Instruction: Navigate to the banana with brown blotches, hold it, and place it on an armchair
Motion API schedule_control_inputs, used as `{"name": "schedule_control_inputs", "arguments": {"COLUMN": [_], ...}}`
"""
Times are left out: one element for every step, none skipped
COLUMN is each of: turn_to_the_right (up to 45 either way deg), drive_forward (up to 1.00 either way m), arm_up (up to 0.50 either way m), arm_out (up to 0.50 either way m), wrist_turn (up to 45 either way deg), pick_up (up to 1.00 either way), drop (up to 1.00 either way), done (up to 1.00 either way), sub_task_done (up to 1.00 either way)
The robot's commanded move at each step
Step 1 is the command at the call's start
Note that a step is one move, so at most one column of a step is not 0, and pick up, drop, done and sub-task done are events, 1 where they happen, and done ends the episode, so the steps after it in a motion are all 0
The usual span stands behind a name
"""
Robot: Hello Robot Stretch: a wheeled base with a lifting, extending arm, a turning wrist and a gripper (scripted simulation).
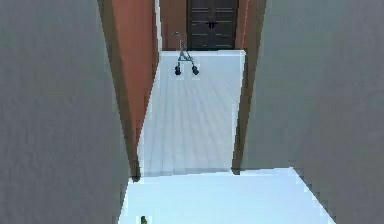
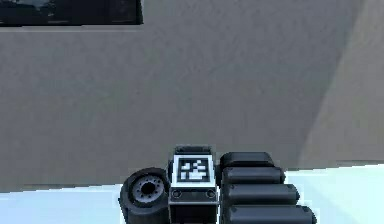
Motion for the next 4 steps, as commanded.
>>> {"name": "schedule_control_inputs", "arguments": {"turn_to_the_right": [0.0, 0.0, 12.0, 0.0], "drive_forward": [1.0, 0.6, 0.0, 1.0], "arm_up": [0.0, 0.0, 0.0, 0.0], "arm_out": [0.0, 0.0, 0.0, 0.0], "wrist_turn": [0.0, 0.0, 0.0, 0.0], "pick_up": [0.0, 0.0, 0.0, 0.0], "drop": [0.0, 0.0, 0.0, 0.0], "done": [0.0, 0.0, 0.0, 0.0], "sub_task_done": [0.0, 0.0, 0.0, 0.0]}}
